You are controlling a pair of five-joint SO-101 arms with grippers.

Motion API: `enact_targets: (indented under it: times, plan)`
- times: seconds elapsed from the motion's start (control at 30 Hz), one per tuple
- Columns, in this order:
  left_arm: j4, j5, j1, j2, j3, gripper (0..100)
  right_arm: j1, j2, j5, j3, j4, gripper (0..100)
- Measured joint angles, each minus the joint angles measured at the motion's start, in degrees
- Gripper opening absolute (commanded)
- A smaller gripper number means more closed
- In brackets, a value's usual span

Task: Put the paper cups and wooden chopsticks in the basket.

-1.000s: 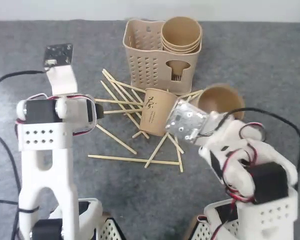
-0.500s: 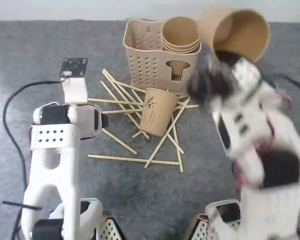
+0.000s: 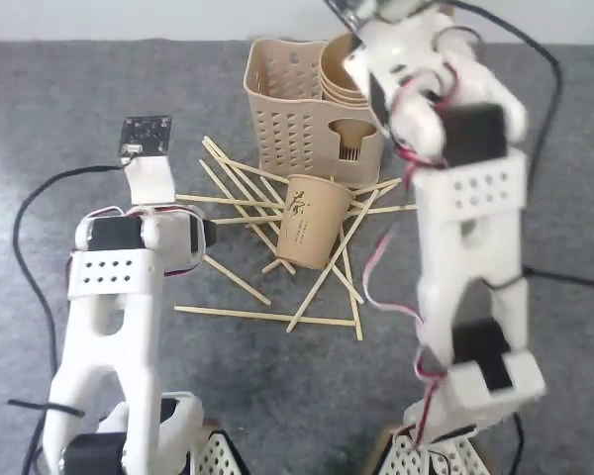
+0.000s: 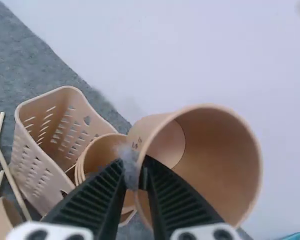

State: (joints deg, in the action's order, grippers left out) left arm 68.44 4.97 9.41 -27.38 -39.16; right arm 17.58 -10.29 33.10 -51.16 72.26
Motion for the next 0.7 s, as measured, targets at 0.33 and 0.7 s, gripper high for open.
enact_targets:
  times: [0.33, 0.7]
  plan:
    - [-2.29, 0.44, 0.0, 0.0, -1.23, 21, 0.18, -13.71, -2.73, -20.31, 12.31, 0.8]
    - [-2.29, 0.44, 0.09, 0.0, -1.23, 21, 1.76, -15.21, -2.9, -20.75, 17.58, 0.9]
